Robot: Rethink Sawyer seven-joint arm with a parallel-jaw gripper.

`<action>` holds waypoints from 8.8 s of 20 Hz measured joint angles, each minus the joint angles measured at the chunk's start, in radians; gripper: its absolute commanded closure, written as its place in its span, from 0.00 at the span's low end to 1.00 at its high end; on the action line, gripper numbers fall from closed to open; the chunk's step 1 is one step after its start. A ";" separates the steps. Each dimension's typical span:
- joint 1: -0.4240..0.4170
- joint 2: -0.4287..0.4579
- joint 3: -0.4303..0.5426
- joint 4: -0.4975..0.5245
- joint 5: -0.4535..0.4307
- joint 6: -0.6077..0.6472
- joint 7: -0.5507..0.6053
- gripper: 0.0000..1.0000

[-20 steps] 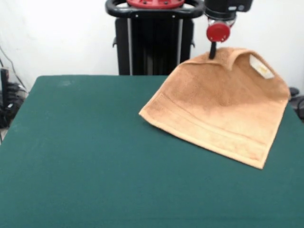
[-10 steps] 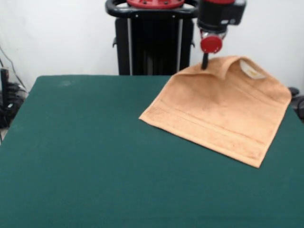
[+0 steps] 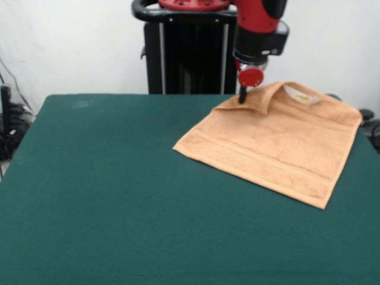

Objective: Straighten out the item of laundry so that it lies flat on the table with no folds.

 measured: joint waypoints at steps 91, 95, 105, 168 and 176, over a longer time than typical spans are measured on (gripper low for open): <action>0.079 -0.019 -0.148 -0.237 -0.007 0.112 0.000 0.00; 0.065 0.032 -0.155 -0.253 -0.007 0.111 0.000 0.00; 0.054 0.162 -0.155 -0.259 -0.007 0.051 0.000 0.00; -0.162 -0.043 -0.145 -0.275 -0.292 -0.057 0.000 0.00; -0.136 -0.106 -0.144 -0.289 -0.339 0.006 0.000 0.00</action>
